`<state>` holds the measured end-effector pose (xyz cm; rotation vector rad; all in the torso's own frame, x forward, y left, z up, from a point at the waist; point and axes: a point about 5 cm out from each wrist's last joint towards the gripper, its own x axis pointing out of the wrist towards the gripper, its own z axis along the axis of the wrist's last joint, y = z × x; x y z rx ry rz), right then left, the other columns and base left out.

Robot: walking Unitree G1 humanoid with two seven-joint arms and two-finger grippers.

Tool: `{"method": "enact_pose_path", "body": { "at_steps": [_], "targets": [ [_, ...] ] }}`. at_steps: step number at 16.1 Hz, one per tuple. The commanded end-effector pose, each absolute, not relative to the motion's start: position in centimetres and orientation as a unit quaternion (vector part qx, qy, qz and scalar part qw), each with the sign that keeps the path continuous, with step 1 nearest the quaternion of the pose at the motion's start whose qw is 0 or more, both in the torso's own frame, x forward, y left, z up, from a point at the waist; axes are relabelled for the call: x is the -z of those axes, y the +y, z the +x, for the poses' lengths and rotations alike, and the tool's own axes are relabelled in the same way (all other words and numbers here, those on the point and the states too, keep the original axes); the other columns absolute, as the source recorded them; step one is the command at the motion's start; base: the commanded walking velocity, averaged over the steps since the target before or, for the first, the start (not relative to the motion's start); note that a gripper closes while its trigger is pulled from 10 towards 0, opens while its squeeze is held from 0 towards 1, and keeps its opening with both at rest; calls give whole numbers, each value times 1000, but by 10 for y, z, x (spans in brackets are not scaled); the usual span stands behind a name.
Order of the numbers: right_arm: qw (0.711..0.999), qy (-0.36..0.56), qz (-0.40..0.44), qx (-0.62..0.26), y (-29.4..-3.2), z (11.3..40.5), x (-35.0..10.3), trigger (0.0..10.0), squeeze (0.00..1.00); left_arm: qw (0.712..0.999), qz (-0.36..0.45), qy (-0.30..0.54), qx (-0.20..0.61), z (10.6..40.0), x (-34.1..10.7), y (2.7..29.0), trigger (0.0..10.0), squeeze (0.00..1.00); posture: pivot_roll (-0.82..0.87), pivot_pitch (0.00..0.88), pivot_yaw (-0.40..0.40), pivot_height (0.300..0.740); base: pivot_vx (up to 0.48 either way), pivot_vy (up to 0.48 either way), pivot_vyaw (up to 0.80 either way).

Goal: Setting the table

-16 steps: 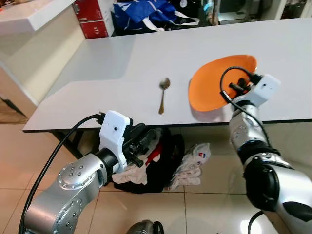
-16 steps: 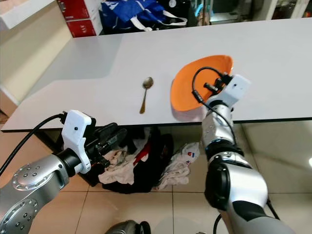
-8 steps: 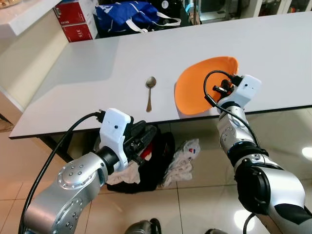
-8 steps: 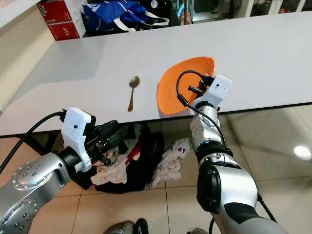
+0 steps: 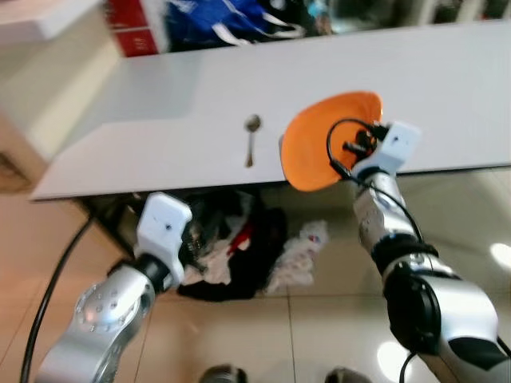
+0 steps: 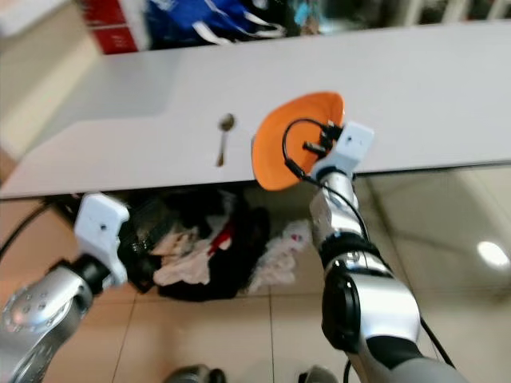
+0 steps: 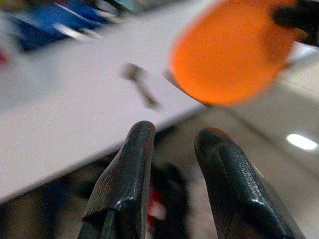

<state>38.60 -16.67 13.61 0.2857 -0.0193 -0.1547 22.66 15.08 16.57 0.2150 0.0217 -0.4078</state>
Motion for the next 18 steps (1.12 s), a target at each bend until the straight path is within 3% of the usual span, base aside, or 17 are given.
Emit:
{"method": "enact_pose_path", "body": {
  "at_steps": [1,5,7,8,10,12,14,18],
  "targets": [
    [988,114,93,47,-151,366,-83,10000,0,975,154,-11,162,232,-160,160,10000,0,150,123,139,735,0,0,0],
    [990,101,94,37,-148,367,-87,10000,0,944,246,-89,203,236,-142,142,10000,0,105,125,131,735,0,0,0],
    [990,97,93,32,-145,368,-88,10000,0,949,221,-35,221,239,-121,137,10000,0,98,130,131,735,0,0,0],
    [991,85,95,30,-144,369,-92,10000,0,966,138,55,210,243,-108,144,10000,0,86,119,132,735,0,0,0],
    [994,54,87,27,-143,373,-103,10000,0,971,93,70,207,245,-110,147,10000,0,76,117,126,735,0,0,0],
    [994,-85,66,21,-143,389,-160,10000,0,976,97,9,194,254,-127,142,10000,0,27,81,107,735,0,0,0],
    [971,-237,30,-16,-135,392,-231,10000,0,981,58,-15,184,258,-135,132,10000,0,-30,42,82,735,0,0,0],
    [928,-368,-51,-35,-133,373,-285,10000,0,987,14,-9,161,260,-136,132,10000,0,-81,0,51,735,0,0,0]
  ]
}}
